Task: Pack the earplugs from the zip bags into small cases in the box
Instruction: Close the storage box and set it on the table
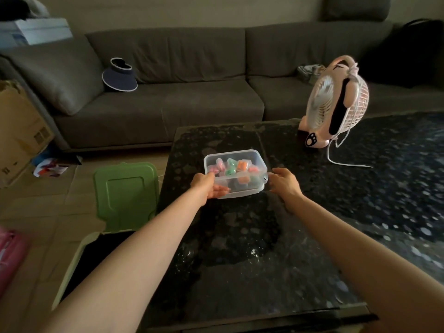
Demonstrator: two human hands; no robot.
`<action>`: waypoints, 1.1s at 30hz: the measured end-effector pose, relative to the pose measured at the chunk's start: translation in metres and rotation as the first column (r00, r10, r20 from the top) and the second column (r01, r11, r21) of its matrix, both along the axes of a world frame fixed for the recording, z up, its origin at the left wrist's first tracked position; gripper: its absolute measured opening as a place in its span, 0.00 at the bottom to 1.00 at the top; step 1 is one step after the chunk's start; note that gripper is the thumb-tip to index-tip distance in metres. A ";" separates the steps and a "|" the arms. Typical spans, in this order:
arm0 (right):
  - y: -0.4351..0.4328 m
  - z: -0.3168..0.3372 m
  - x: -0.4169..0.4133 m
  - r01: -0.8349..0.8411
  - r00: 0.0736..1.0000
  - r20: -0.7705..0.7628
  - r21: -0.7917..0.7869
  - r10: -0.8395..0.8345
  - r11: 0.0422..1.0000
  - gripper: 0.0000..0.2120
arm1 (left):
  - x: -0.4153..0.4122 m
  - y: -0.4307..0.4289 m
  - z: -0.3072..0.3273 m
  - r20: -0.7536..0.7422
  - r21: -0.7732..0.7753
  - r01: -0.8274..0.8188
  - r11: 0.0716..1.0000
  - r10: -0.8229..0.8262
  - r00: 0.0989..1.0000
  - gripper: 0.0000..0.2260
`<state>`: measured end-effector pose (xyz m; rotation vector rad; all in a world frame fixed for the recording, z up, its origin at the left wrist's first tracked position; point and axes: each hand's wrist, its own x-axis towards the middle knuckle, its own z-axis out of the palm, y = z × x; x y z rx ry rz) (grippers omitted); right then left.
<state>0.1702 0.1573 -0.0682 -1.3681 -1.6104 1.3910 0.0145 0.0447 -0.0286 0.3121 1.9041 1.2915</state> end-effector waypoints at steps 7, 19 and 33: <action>0.030 -0.017 -0.016 0.006 0.997 0.083 -0.108 0.003 0.994 0.24 | -0.014 -0.007 0.026 0.015 0.072 0.001 0.997 -0.002 1.000 0.14; 0.029 -0.008 -0.028 0.021 0.968 0.249 -0.085 0.001 0.996 0.08 | -0.044 -0.077 0.019 -0.031 0.045 0.111 0.993 -0.110 0.993 0.11; 0.015 0.029 0.008 0.077 0.989 -0.138 0.204 -0.049 0.976 0.06 | -0.018 -0.083 0.003 -0.027 -0.003 0.185 0.983 -0.185 0.982 0.14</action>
